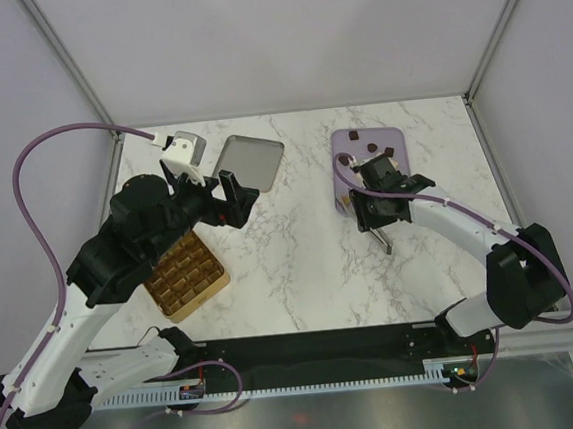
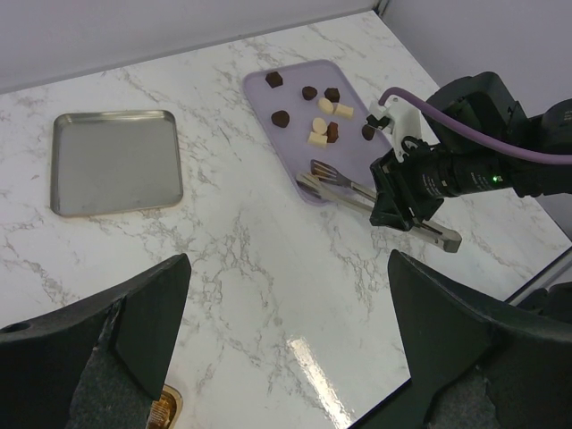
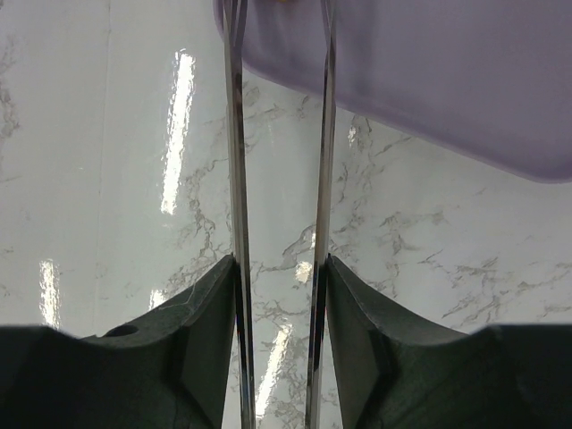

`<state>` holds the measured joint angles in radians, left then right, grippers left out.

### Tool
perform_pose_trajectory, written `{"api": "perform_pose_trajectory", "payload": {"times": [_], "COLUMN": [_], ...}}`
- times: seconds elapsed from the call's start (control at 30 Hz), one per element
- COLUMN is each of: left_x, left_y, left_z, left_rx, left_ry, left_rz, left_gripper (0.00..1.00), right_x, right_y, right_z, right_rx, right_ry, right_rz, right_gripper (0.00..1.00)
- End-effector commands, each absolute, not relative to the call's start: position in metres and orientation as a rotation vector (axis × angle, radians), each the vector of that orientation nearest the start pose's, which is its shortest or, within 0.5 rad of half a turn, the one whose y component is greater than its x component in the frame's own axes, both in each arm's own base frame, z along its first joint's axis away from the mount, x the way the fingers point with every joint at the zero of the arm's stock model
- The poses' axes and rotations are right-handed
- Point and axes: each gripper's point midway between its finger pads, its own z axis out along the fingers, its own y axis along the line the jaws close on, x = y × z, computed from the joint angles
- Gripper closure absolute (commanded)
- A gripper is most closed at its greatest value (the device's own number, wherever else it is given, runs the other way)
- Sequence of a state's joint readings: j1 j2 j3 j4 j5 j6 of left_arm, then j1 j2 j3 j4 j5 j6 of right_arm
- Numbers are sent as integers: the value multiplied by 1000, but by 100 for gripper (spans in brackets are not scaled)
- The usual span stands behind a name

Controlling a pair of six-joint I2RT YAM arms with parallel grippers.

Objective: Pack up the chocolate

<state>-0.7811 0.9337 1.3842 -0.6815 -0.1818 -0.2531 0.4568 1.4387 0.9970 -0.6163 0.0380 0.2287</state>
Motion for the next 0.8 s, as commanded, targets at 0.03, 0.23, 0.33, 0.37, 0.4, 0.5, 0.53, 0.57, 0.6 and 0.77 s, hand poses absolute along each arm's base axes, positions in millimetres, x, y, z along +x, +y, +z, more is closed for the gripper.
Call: {"api": "perform_pose_trajectory", "payload": {"times": [0.03,0.23,0.33,0.37,0.4,0.5,0.53,0.57,0.6,0.77], "left_x": [221,222,224,224,224,228,229,232,234,241], "left_y": [-185,-185,-186,-187,-187,-190,-190,-191,-191,-184], "left_z": [396,399,402,405,407,414,415,421,424,464], "left_rx": [348,353,358,359,365,369,367,365,367,316], "left_ry": [1778,1771,1767,1761,1757,1746,1746,1738,1731,1668], "left_rz": [-557,-554,-551,-552,-550,-544,-539,-537,-526,-499], "left_gripper": [0,0,0,0,0,0,0,0,0,1], "right_x": [301,301,300,302,301,305,307,308,309,320], "right_y": [148,147,145,145,144,146,148,149,151,170], "right_z": [101,103,105,109,110,123,132,138,144,179], "right_rx": [-313,-314,-309,-299,-294,-266,-261,-253,-243,-236], "right_ry": [2568,2570,2574,2565,2566,2538,2517,2505,2494,2411], "right_rz": [157,143,129,127,124,139,153,162,177,300], "right_gripper": [51,57,60,60,60,62,63,63,63,65]}}
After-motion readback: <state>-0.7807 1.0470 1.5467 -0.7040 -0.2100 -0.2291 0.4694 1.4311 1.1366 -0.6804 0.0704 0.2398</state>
